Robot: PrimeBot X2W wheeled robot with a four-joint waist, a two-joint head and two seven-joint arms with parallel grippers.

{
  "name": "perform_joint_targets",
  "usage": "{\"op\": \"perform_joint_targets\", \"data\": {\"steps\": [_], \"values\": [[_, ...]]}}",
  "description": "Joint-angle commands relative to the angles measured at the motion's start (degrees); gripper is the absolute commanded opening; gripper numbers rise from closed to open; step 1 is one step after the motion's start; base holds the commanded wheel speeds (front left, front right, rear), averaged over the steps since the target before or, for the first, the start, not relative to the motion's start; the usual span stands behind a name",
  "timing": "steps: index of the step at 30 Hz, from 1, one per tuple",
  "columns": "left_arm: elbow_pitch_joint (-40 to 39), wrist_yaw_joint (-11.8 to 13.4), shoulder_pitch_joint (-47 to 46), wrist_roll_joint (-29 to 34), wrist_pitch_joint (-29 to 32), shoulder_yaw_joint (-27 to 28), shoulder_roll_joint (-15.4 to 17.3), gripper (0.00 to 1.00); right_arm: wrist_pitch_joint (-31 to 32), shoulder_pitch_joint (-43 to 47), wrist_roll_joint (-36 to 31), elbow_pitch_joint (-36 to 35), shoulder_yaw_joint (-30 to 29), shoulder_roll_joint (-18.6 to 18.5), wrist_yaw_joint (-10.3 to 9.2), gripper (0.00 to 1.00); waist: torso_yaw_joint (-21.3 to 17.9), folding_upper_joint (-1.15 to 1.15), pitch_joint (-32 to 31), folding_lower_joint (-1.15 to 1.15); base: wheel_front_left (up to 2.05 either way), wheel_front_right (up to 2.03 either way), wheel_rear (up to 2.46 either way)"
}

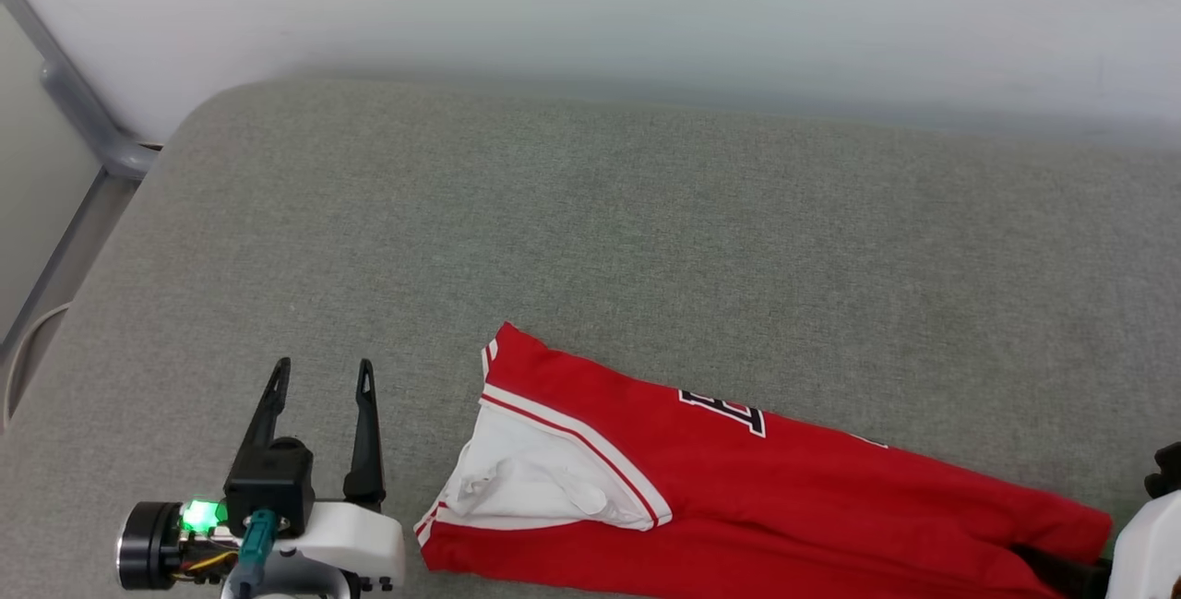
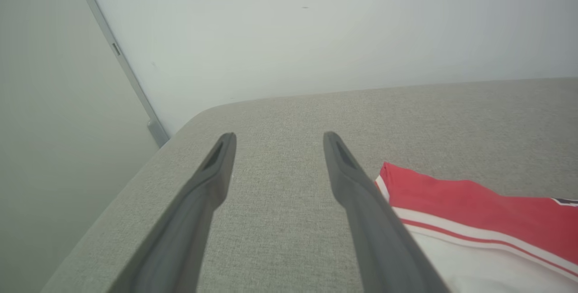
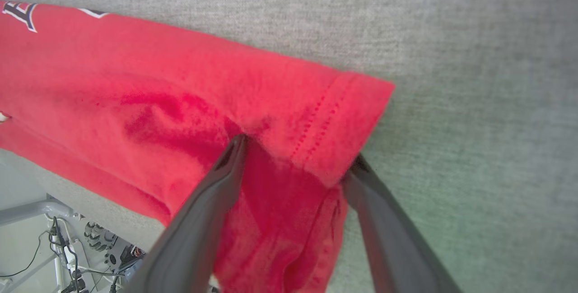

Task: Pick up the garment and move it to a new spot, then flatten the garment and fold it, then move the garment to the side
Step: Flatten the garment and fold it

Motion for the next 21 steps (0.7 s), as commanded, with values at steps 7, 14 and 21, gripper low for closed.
{"op": "perform_joint_targets", "data": {"steps": [7,14,21], "values": [[-0.11,-2.04,3.85,5.79,-0.25,4.72,-4.76,1.00,-1.75,0.19,1.46,0.17,4.79,4.06,0.23,1.00,0.42,0.00,-0.06,0.00,0.00,0.00,0.00],[-0.49,-6.03,6.54,11.80,-0.26,9.07,-9.69,1.00,-5.85,-2.04,1.32,-0.28,7.73,2.61,0.38,0.00,0.56,0.00,-0.41,0.00,0.00,0.00,0.00],[0.11,-8.63,8.03,15.00,-0.26,11.36,-11.85,1.00,-8.80,-3.47,1.39,1.41,7.35,-1.56,0.04,0.00,0.33,0.00,-1.32,0.00,0.00,0.00,0.00]]}}
